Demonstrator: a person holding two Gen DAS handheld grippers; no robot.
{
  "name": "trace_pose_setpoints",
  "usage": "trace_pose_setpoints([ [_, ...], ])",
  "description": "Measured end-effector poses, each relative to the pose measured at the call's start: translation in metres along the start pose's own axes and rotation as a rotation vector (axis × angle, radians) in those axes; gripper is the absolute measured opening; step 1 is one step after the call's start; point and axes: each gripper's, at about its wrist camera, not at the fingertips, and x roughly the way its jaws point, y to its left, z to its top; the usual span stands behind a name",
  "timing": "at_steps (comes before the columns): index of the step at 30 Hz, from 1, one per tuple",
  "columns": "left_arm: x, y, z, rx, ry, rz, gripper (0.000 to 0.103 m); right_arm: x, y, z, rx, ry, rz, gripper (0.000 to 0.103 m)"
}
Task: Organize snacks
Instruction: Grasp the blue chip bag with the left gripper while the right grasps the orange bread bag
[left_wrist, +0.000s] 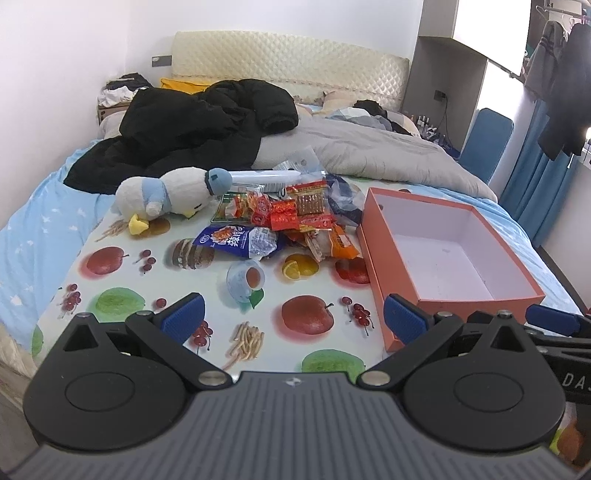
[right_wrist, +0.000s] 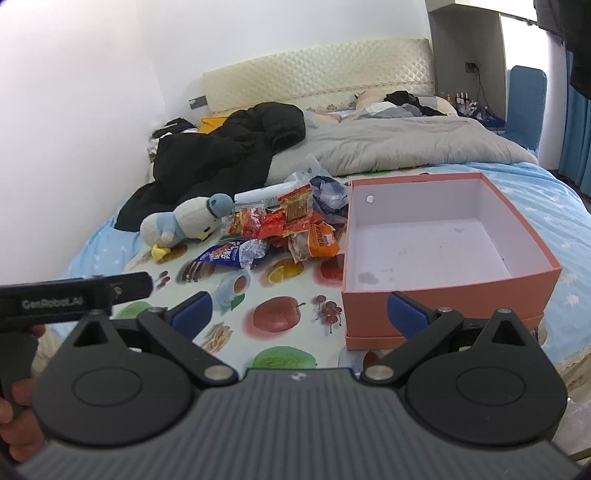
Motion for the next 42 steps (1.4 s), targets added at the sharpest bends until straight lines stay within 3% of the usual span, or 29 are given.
trace_pose_setpoints([
  [12, 0.026, 0.011, -0.002, -0.015, 0.03, -0.009, 0.103, 0.02, -0.003, -0.009, 0.024, 0.01, 0.015, 0.102],
  [23, 0.077, 0.037, -0.001, -0.055, 0.059, 0.01, 0.103, 0.055, 0.01, -0.021, -0.078, 0.042, 0.074, 0.097],
  [25, 0.088, 0.045, -0.001, -0.069, 0.065, 0.011, 0.103, 0.063, 0.013, -0.021, -0.086, 0.051, 0.078, 0.091],
  [27, 0.099, 0.054, 0.0, -0.091, 0.072, 0.013, 0.103, 0.074, 0.014, -0.022, -0.088, 0.077, 0.085, 0.071],
  [30, 0.119, 0.067, 0.001, -0.123, 0.102, 0.01, 0.103, 0.088, 0.023, -0.022, -0.14, 0.087, 0.086, 0.064],
  [42, 0.194, 0.115, 0.003, -0.291, 0.143, -0.057, 0.095, 0.154, 0.051, -0.01, -0.246, 0.026, 0.069, 0.064],
])
